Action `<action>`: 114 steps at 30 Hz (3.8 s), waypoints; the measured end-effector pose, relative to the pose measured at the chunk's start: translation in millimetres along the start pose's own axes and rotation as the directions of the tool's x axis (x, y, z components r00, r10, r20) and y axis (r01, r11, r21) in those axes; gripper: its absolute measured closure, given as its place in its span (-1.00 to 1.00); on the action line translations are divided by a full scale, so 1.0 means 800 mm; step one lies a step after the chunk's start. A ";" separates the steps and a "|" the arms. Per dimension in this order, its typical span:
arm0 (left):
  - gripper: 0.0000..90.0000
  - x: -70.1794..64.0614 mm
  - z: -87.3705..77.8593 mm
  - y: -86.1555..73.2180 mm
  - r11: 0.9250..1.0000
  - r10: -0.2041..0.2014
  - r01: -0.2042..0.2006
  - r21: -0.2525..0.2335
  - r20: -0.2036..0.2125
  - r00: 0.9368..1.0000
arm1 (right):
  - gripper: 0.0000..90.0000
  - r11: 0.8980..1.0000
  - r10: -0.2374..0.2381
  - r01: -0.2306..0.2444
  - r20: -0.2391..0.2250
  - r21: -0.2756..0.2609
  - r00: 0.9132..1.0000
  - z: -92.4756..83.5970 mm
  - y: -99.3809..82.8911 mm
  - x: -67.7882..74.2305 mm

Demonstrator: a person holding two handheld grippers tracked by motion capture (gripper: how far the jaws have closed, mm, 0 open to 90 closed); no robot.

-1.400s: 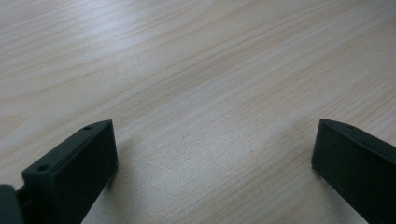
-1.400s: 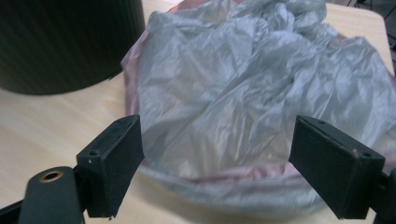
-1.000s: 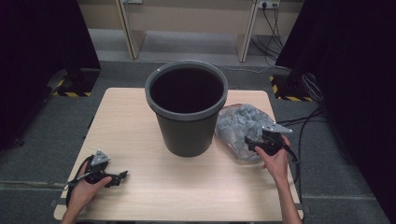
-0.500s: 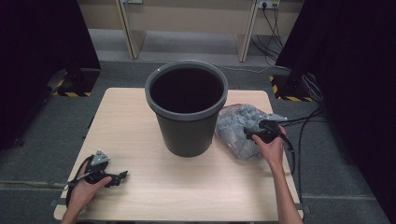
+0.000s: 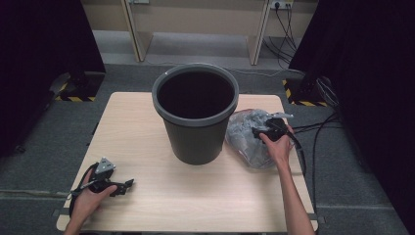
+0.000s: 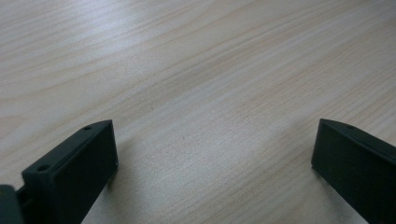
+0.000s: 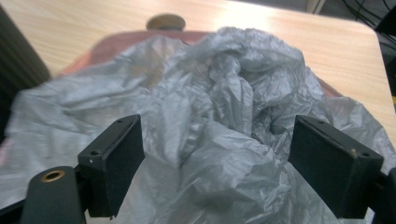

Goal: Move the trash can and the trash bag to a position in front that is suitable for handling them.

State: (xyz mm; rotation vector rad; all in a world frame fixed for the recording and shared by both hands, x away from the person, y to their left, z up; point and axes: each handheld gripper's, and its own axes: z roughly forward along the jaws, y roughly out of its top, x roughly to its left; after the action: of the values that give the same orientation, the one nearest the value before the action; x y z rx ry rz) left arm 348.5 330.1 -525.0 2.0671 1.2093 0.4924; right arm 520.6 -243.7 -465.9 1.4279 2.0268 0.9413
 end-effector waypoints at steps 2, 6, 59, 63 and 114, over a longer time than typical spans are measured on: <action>-1.00 0.000 0.000 0.000 1.000 0.000 0.000 0.000 0.000 1.000 | -0.60 1.000 0.001 -0.002 0.009 0.024 1.000 0.008 -0.001 -0.002; -1.00 0.000 0.000 0.000 1.000 0.000 0.000 0.000 0.000 1.000 | -0.59 0.997 -0.025 0.024 0.015 0.075 1.000 0.019 -0.011 0.001; -1.00 0.000 0.000 0.000 1.000 0.000 0.000 0.000 0.000 1.000 | -0.47 0.957 -0.276 0.291 -0.270 0.017 0.923 -0.110 -0.117 0.129; -1.00 0.000 0.000 0.000 1.000 0.000 0.000 0.000 0.000 1.000 | -0.47 0.948 -0.298 0.317 -0.314 0.012 0.902 -0.106 -0.116 0.149; -0.67 -0.098 -0.009 0.042 0.992 0.017 0.013 -0.123 0.237 0.971 | -0.32 0.905 -0.354 0.418 -0.407 0.077 0.842 -0.095 -0.114 0.197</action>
State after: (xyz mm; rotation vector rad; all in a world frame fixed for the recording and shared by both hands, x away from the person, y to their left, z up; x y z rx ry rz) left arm 325.7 253.6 -494.5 1.9583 1.0104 0.3020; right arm 357.1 -134.4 -486.4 0.8859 2.6104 0.9446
